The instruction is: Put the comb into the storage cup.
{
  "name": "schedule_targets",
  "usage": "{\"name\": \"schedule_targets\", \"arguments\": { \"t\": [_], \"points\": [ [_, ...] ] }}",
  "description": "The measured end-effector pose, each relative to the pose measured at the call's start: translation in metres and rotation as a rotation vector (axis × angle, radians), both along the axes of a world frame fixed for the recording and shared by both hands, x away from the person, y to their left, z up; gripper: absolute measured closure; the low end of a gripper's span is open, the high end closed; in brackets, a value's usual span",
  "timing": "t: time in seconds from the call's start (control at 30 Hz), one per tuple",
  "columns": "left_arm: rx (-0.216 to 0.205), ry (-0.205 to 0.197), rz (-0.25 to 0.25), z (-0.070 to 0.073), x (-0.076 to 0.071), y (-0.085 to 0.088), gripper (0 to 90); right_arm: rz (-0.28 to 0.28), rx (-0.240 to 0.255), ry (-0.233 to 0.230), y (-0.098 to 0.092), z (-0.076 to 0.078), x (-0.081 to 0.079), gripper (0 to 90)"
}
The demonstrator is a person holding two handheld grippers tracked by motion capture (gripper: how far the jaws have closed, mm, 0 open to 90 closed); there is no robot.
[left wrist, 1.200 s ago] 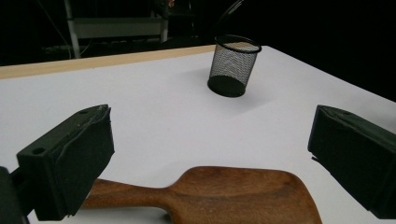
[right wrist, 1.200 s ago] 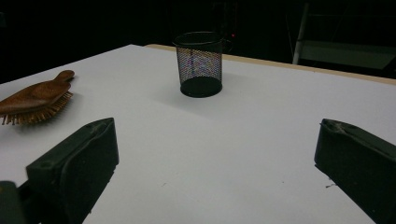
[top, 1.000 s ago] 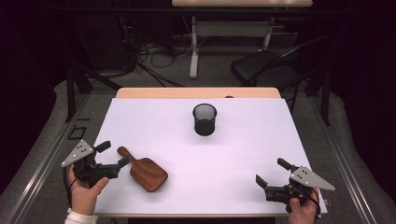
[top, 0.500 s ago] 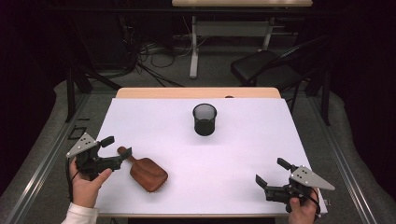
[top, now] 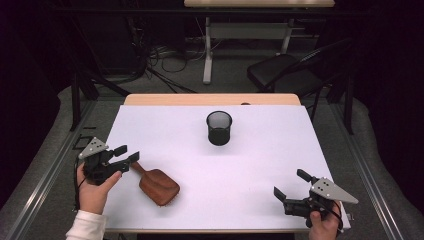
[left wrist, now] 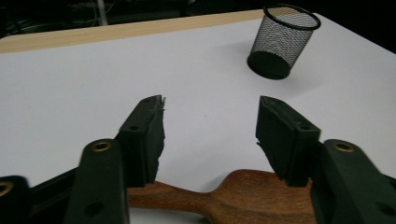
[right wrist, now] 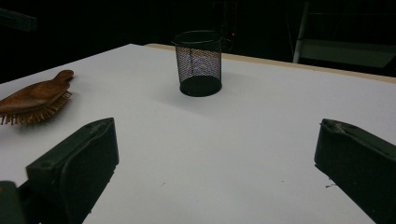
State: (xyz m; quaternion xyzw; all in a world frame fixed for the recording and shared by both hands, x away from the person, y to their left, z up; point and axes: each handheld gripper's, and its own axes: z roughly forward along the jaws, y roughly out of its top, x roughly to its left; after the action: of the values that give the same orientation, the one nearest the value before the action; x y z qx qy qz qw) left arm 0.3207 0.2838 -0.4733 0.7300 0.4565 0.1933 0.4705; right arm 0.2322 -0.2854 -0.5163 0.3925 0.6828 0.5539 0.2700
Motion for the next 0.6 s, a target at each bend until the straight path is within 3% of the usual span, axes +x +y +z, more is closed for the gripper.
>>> {"name": "schedule_targets", "arguments": {
  "t": [0.2,0.37,0.5,0.6],
  "points": [
    [0.003,0.046,0.006,-0.002,0.010,-0.003,47.5,-0.001,0.002,0.003,-0.001,0.000,0.000,0.0],
    [0.023,0.062,0.019,-0.004,0.018,-0.007,48.5,0.000,0.004,0.004,-0.001,-0.001,0.001,0.0],
    [-0.005,0.094,0.024,-0.005,0.025,-0.009,50.7,0.002,0.008,0.006,0.000,-0.001,0.001,0.0],
    [0.000,0.108,0.027,-0.008,0.030,-0.010,51.7,0.003,0.001,0.008,-0.001,-0.001,0.001,0.0]
  ]
}}
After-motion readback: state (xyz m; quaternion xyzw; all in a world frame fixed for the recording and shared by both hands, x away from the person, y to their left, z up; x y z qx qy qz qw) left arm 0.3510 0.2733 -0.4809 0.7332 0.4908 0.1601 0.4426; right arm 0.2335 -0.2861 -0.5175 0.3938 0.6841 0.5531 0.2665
